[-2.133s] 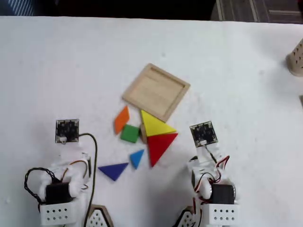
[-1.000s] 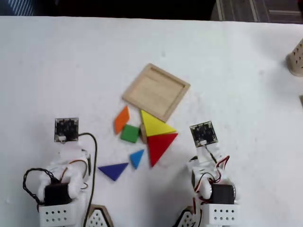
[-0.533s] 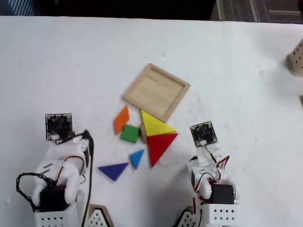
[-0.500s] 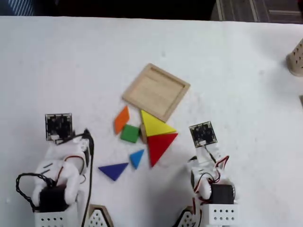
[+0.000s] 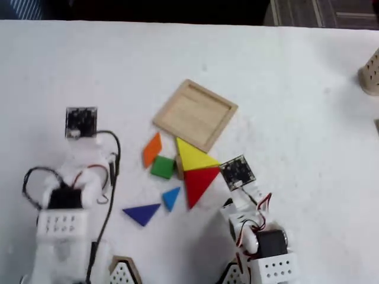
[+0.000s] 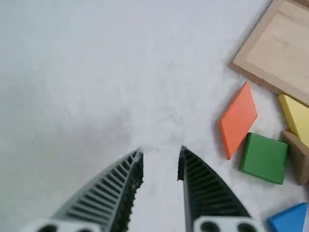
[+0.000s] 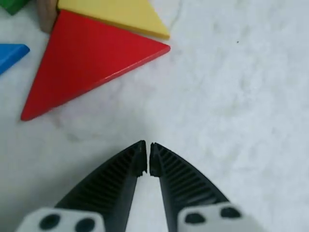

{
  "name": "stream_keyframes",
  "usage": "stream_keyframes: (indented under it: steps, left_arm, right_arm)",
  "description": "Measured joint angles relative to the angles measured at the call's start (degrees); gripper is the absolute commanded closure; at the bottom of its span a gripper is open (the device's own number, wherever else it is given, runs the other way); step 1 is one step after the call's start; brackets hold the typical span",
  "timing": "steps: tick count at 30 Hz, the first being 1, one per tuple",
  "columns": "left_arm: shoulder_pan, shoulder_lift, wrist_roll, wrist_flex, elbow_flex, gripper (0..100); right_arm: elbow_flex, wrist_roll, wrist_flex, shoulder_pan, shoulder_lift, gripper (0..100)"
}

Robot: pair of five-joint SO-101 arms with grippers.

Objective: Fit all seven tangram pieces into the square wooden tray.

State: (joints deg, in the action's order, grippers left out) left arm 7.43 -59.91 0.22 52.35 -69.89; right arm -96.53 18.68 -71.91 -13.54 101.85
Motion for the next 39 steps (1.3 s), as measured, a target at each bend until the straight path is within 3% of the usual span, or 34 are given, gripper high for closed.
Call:
stream_keyframes:
  steps: [7,14,18,29,34,39]
  left_arm:
    - [5.71,16.26,8.09,-8.26,1.14,86]
    - [11.60,16.88,14.51,-11.16,1.41,76]
    - [15.21,17.05,17.32,-11.25,2.11,79]
    - [23.03,16.97,20.57,-11.25,2.73,80]
    - [24.44,16.97,20.57,-11.25,3.78,80]
    - [25.67,16.97,20.57,-11.25,3.78,80]
  right_arm:
    - [0.00,0.00,0.00,-0.26,0.00,98.1]
    - [0.00,0.00,7.12,-3.69,0.00,98.1]
    - [1.67,0.00,13.10,-3.96,0.00,98.1]
    - [6.15,0.00,11.69,-23.03,-0.70,98.1]
    - [15.38,-0.09,12.22,-26.73,-12.31,97.5]
    - [27.60,-0.09,12.22,-30.95,-33.32,79.5]
